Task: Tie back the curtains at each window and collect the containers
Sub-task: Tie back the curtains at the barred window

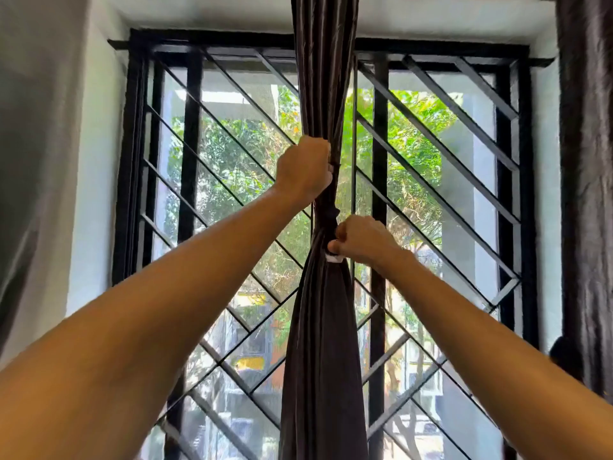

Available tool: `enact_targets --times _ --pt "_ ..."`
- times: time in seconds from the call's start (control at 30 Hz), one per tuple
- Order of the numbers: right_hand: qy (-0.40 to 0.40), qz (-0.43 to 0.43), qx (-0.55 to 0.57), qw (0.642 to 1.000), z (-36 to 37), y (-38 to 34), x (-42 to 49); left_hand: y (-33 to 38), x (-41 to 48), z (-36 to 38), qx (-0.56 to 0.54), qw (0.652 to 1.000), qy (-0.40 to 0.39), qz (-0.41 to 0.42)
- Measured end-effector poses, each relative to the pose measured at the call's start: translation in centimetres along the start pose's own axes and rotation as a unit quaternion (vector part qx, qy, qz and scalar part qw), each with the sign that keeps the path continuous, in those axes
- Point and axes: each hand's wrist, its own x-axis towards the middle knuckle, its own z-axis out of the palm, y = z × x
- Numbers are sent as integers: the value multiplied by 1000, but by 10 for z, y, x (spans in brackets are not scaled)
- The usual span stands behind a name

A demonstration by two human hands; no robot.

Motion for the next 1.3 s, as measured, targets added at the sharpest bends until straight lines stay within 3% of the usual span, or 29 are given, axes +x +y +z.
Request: enact_targets --times 0.4,0.57,0.7,0.83,0.93,1.13,1.3 --pt "-13 -19 26 999 41 9 -7 4 -3 19 76 997 -9 25" --pt "-28 -37 24 999 41 11 -4 3 -8 23 49 999 10 18" --pt "-54 -28 49 997 36 14 1 9 -10 27 -35 999 10 -23" --pt "-66 -7 159 985 31 21 -4 18 -21 31 -24 999 27 32" --pt "-31 9 173 984 22 34 -9 24 -28 39 11 994 67 87" --pt "8 52 121 991 -3 70 -22 37 -36 57 -50 997 -33 47" --pt "35 101 49 993 -25 104 -39 61 -45 75 -99 991 -71 52"
